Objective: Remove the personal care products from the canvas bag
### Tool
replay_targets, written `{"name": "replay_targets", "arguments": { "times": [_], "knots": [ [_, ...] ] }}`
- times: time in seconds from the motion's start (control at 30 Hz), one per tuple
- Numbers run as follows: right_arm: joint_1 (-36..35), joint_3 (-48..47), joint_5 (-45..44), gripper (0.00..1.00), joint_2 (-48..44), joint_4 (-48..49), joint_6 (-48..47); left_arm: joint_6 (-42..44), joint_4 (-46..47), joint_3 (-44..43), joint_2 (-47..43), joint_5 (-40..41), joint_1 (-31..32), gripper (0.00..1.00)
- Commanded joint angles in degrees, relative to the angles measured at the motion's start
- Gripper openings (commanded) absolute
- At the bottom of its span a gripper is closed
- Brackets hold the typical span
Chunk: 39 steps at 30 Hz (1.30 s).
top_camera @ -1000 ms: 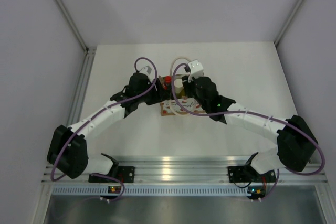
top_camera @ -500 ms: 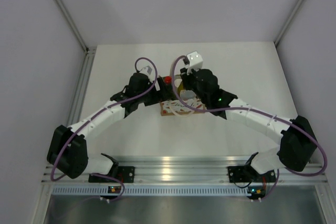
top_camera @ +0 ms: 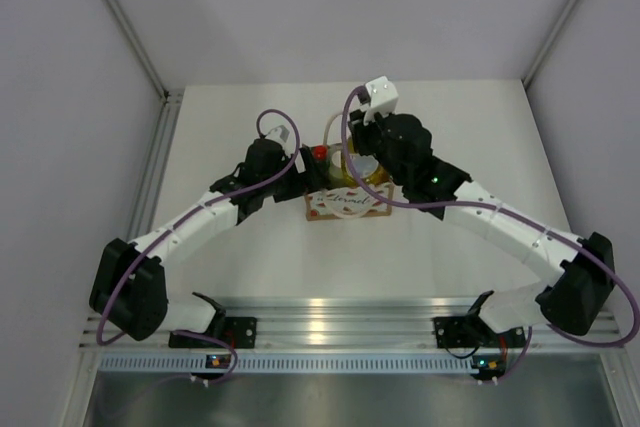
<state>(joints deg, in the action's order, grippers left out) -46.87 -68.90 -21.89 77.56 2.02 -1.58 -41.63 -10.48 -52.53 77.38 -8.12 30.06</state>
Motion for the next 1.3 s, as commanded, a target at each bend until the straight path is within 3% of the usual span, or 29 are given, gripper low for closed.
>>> {"name": "replay_targets", "arguments": {
  "times": [0.0,0.47,0.73,0.83,0.97,1.27],
  "knots": [
    [-0.24,-8.25,-0.35,0.00,-4.70,4.84,-2.28,0.85,1.78,-1.96,-1.62,0.56,0.08,0.97],
    [6.26,-12.66,-4.74,0.00,-9.17,1.23,-5.10,0.93,1.87,-0.99,-1.80,0.91,0.08,0.98],
    [17.68,-5.20,-3.26,0.00,-14.19,1.32,0.08,0.93,1.69,-0.29,-2.94,1.18,0.08,0.98],
    [21.81,0.24,-3.07,0.00,-15.42,4.47,0.70,0.93,1.52,-0.46,-3.12,0.91,0.08,0.98],
    [26.03,9.12,-3.16,0.00,-15.60,16.49,0.79,0.93,1.34,-0.55,-3.64,0.82,0.08,0.98],
    [28.68,24.93,-5.27,0.00,-8.30,30.57,0.35,4.00,-1.91,-1.61,-5.05,1.88,0.08,0.98]
  ]
}}
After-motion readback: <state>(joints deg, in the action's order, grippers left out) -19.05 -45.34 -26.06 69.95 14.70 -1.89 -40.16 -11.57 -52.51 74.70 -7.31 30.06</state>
